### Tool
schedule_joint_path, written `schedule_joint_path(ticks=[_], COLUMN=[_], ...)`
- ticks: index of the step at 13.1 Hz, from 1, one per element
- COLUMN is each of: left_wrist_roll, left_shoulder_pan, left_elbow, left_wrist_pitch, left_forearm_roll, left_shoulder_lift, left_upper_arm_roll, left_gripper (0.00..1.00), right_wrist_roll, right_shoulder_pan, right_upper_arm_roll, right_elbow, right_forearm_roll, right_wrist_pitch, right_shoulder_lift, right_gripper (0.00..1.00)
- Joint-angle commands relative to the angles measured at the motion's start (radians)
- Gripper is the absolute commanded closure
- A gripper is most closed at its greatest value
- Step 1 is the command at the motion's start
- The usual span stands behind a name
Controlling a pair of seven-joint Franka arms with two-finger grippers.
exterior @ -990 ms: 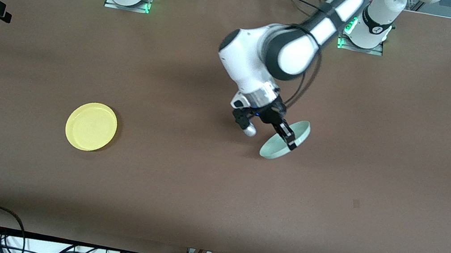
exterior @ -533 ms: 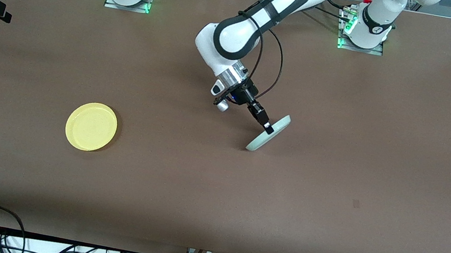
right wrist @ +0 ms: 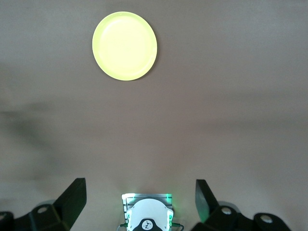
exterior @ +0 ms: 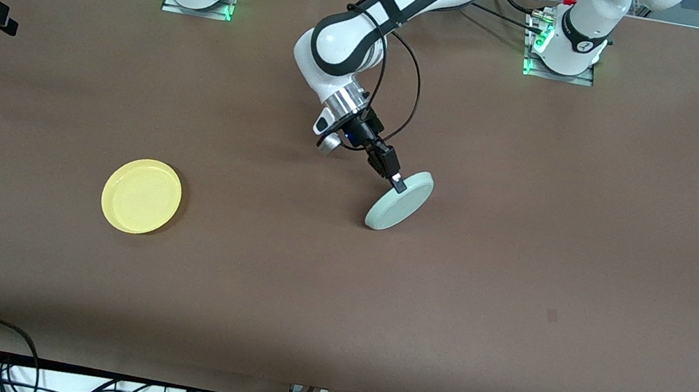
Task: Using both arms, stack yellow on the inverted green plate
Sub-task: 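Lower the inverted green plate mid-table and open the left gripper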
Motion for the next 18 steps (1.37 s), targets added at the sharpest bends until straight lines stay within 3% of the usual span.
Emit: schedule_joint_path(ticks=[1,2,3,4,8,13,17,18], left_wrist_roll=[-0.027,-0.027,-0.027,-0.024,-0.026,-0.029,0.014,0.052], left_shoulder_pan=[-0.017,-0.017,-0.017,-0.017,-0.014,0.058,0.214,0.264], left_elbow=[0.100,0.104,0.111,0.127,0.157,0.278,0.310,0.310], left_wrist_pitch=[0.018,0.024,0.027,0.037,0.109,0.248,0.335,0.341], left_forearm_roll=[-0.032,-0.064,-0.083,-0.112,-0.265,-0.666,-1.028,-1.063], left_shoulder_lift=[0.065,0.071,0.071,0.073,0.065,0.056,0.009,-0.013], left_upper_arm_roll=[-0.003,-0.003,-0.006,-0.008,-0.011,-0.009,-0.026,-0.035], left_gripper=[1.00,0.72,0.08,0.00,0.00,0.00,0.00,0.00], right_wrist_roll=[-0.013,-0.013,-0.013,-0.013,-0.016,-0.022,-0.005,-0.013], right_shoulder_pan=[-0.008,-0.008,-0.008,-0.008,-0.008,-0.014,-0.028,-0.048], right_upper_arm_roll=[0.004,0.003,0.004,0.004,0.003,-0.003,-0.014,-0.026], right_elbow=[0.016,0.016,0.016,0.016,0.016,0.030,0.028,0.030], right_forearm_roll=[0.004,0.004,0.004,0.004,0.003,-0.002,-0.008,-0.002], right_wrist_pitch=[-0.004,-0.004,-0.004,-0.004,-0.004,-0.006,0.017,0.019], right_shoulder_lift=[0.005,0.005,0.005,0.005,0.005,0.034,0.136,0.176], right_gripper=[0.00,0.00,0.00,0.00,0.00,0.00,0.00,0.00])
